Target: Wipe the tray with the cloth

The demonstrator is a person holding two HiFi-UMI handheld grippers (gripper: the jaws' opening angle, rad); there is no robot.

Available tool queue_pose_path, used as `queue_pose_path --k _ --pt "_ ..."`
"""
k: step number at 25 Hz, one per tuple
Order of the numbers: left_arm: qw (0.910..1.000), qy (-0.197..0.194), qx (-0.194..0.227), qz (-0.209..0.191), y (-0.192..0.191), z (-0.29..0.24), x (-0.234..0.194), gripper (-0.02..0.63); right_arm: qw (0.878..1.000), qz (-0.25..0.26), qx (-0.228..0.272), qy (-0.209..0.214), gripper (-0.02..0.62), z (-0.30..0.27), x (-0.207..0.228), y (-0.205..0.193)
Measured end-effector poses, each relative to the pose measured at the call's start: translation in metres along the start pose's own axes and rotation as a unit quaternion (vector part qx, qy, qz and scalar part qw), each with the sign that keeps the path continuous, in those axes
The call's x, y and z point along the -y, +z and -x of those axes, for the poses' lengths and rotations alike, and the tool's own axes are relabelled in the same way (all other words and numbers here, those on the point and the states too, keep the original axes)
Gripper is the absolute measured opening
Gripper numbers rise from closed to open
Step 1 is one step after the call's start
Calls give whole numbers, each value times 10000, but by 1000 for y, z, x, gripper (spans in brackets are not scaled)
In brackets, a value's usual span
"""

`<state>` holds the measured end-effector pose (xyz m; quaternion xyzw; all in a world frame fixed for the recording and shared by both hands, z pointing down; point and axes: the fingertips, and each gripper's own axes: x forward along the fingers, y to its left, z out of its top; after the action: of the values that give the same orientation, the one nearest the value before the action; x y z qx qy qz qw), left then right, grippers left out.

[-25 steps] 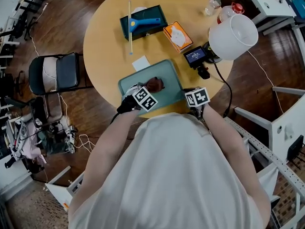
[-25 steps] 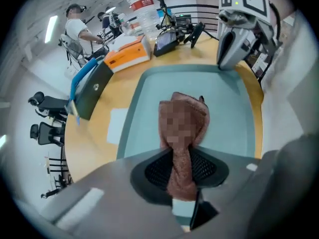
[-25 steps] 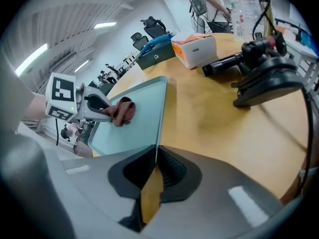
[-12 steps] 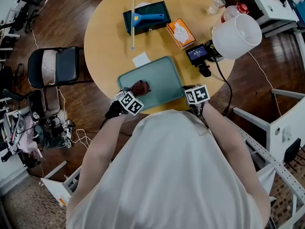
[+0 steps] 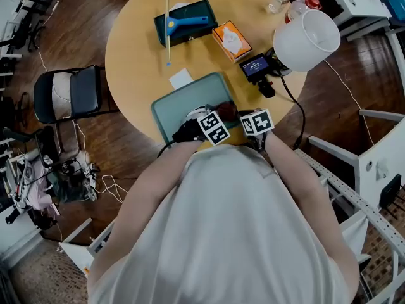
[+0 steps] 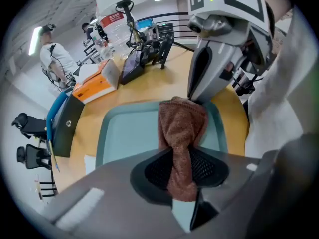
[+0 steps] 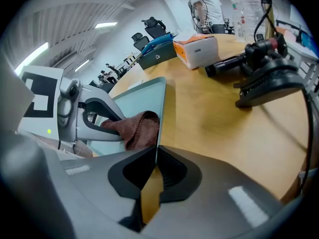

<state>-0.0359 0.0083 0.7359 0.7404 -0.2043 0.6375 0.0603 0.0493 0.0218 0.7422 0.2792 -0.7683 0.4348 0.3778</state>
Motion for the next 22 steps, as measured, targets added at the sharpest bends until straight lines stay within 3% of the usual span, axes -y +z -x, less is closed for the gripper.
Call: queue_pose_path --k 4,8,19,22 --pt "9999 -90 26 -94 18 -4 1 310 10000 -38 54 -2 17 0 1 1" --pt "9998 -159 -76 -21 -6 1 3 310 10000 -53 84 5 17 1 1 -1" --pt "9944 82 -584 875 -182 31 13 311 10000 -35 15 24 18 0 4 -1" --pt "9916 105 -695 1088 -215 38 19 311 10000 -21 -11 32 18 0 2 0"
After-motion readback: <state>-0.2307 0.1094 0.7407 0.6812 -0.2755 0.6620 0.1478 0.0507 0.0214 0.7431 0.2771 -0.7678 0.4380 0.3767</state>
